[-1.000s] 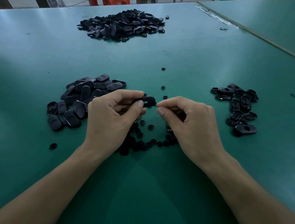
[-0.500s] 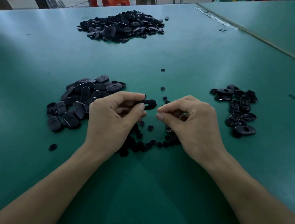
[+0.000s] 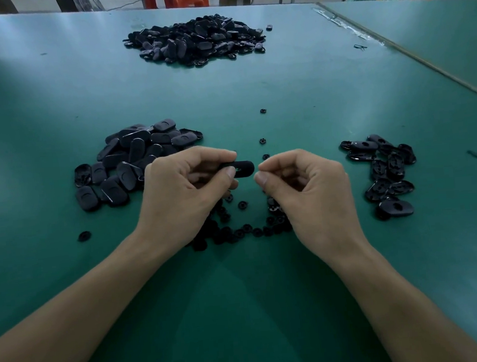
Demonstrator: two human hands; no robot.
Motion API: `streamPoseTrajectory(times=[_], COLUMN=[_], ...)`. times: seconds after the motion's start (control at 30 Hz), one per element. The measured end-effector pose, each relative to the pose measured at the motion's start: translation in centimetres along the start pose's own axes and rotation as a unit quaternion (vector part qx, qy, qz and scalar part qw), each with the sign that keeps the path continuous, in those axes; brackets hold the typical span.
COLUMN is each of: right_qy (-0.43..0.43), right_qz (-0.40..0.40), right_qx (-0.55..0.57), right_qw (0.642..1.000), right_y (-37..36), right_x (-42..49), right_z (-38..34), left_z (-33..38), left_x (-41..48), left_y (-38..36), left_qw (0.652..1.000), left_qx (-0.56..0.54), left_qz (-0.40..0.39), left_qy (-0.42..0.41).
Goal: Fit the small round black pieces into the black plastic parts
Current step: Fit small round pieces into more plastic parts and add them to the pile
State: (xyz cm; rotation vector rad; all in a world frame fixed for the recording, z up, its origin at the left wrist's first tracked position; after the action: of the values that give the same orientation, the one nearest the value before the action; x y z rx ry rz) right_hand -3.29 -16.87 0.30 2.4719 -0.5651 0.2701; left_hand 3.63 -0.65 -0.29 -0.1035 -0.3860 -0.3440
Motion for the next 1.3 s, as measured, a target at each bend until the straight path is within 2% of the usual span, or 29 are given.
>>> streamPoseTrajectory(times=[0.2, 0.47, 0.83, 1.3], right_qy=[-0.017, -0.008, 0.014, 0.035], right_qz=[-0.023, -0.024, -0.038, -0.005], right_qx=[0.051, 0.050, 0.004, -0.023], right_qw=[0.998, 0.998, 0.999, 0.999], right_y=[-0.13, -0.18, -0.50, -0.79], right_x=[-0.05, 0.02, -0.28, -0.60], right_z=[-0.03, -0.03, -0.16, -0.47], left_z=[0.14, 0.34, 0.49, 0.50], left_x=[-0.27, -0.37, -0.30, -0.33], left_y=[-0.18, -0.33, -0.47, -0.59], left_qw=[1.000, 0.999, 0.997, 0.992], left_qx=[-0.002, 0.017, 0.028, 0.079], left_qz=[-0.020, -0.044, -0.062, -0.067], left_qy=[0.000, -0.012, -0.022, -0.067])
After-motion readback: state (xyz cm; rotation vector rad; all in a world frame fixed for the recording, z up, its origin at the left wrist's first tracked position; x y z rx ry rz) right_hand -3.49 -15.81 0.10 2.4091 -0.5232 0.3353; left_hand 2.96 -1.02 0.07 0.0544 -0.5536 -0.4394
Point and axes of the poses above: each hand's wrist, its own x-axis towards the middle knuckle, its own y-axis out of the back of the hand, z = x × y, the point moved 2 cm from there along x, towards the middle knuckle, and after that the axes turned 14 degrees about -x, right-handed, at the moved point
